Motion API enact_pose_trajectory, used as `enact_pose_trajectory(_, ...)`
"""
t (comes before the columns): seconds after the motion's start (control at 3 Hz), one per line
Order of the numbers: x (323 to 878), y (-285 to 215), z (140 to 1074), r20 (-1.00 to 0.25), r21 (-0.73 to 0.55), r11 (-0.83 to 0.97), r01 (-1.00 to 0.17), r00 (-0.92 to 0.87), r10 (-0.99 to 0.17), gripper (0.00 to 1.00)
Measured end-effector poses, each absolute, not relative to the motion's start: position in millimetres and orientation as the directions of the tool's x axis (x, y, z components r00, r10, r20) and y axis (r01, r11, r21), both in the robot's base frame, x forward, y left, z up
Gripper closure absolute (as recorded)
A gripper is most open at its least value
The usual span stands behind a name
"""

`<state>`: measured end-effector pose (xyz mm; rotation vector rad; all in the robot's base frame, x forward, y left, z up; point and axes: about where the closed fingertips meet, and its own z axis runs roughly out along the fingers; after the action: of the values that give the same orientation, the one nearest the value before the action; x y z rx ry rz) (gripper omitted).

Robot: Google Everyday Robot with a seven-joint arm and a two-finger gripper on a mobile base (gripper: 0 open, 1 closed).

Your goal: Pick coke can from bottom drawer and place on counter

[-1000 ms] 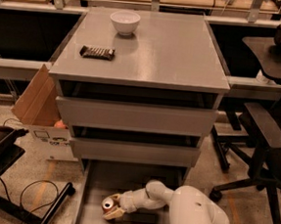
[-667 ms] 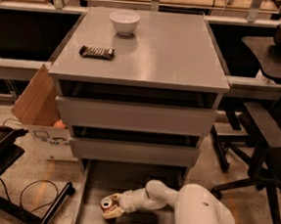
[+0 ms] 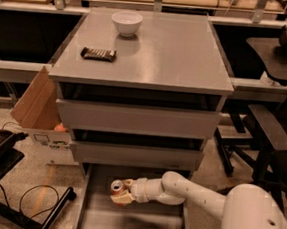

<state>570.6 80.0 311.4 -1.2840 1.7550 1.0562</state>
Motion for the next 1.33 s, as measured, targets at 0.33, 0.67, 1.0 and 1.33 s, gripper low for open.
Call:
enact_pose_trajectory(0.33, 564, 55, 437, -0.89, 0.223, 0.297, -0.929, -0.318, -0.327, 1.0)
enact_pose_trajectory(0.67, 526, 51, 517, -0.883, 0.244, 0.301, -0.922, -0.34, -0.323, 1.0)
enact_pose_trajectory(1.0, 499, 30, 615, -0.897, 0.242, 0.343, -0.908, -0.344, -0.279, 1.0)
enact_pose_trajectory(1.33, 501, -17, 716, -0.908, 0.213, 0.428, -0.878, -0.34, -0.246, 1.0)
